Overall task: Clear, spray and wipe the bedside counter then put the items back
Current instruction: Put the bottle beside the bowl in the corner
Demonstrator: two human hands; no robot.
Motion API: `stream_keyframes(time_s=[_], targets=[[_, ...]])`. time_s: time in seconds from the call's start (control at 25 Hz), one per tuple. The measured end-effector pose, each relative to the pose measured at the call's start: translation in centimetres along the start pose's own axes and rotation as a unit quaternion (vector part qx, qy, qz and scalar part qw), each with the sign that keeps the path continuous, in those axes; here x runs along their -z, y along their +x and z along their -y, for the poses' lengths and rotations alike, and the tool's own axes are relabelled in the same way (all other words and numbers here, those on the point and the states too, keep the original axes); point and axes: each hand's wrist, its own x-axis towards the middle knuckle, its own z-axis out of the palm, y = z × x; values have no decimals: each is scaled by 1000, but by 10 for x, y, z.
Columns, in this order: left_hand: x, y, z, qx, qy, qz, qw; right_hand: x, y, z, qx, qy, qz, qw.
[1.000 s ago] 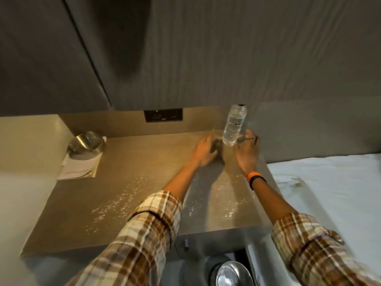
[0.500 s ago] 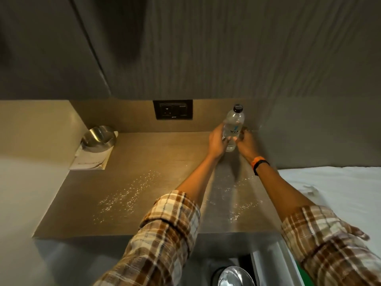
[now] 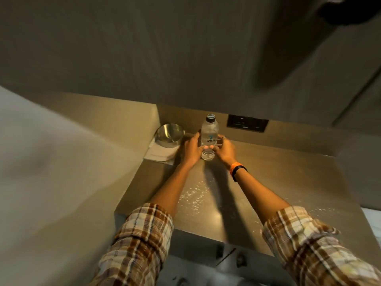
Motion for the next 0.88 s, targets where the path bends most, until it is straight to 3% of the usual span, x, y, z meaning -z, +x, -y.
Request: stream_keyframes(time_s=[0.24,0.52,0.68,0.76,0.88], targets=[[51,26,24,6,-28,-2,1000,-61,26,35,-22,-5,-29,999],[57,31,30,-13,-27,11,999,-67,33,36,-45,-4,-28,999],[45,8,34,32,-5,-64,997,-61,13,25,-10,-68,-23,997],[34,-12,42,15,68,-92,993,-48,-4,11,19,-138,-35,990],[0,-49,50,-138,263,-46,954,-10,-43,-28,63,-290,-70,953]])
